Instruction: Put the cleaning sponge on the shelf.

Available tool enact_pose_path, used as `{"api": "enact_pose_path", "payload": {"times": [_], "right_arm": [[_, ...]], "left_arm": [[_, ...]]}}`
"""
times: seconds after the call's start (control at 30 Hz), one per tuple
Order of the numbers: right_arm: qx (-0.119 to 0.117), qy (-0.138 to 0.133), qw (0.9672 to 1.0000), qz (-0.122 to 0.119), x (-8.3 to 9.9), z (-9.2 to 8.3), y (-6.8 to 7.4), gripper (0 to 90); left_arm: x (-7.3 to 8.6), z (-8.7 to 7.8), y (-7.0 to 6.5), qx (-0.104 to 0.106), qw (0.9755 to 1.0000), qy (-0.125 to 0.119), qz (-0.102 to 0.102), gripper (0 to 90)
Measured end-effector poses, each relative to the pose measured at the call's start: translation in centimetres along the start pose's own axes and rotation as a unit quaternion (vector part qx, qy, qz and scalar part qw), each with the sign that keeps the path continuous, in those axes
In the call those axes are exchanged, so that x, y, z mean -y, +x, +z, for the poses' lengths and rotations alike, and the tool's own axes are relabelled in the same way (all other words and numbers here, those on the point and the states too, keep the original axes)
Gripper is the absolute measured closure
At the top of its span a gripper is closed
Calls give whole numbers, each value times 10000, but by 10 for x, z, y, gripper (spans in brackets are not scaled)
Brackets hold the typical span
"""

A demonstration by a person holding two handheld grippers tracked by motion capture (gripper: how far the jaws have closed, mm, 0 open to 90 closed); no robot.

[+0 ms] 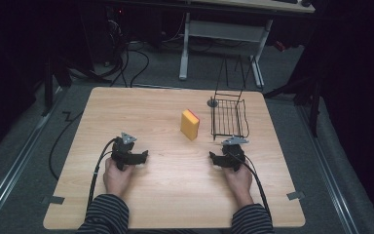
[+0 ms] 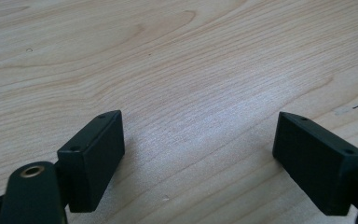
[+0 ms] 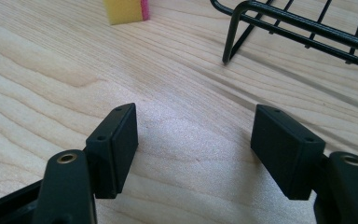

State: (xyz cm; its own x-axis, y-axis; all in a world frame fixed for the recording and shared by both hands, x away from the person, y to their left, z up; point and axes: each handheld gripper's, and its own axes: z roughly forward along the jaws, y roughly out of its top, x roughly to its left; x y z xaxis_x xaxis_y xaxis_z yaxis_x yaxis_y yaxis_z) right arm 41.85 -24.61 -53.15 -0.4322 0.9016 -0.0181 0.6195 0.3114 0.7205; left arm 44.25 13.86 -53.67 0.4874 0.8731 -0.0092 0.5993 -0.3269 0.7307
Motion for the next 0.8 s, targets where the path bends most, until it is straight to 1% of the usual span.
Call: {"api": "enact_pose_path", "payload": {"times": [0.8], "right_arm": [[16,1,10000,15,1,-1,1,319]], "left_arm": [[0,0,0,-2,10000,3,2,173]]}}
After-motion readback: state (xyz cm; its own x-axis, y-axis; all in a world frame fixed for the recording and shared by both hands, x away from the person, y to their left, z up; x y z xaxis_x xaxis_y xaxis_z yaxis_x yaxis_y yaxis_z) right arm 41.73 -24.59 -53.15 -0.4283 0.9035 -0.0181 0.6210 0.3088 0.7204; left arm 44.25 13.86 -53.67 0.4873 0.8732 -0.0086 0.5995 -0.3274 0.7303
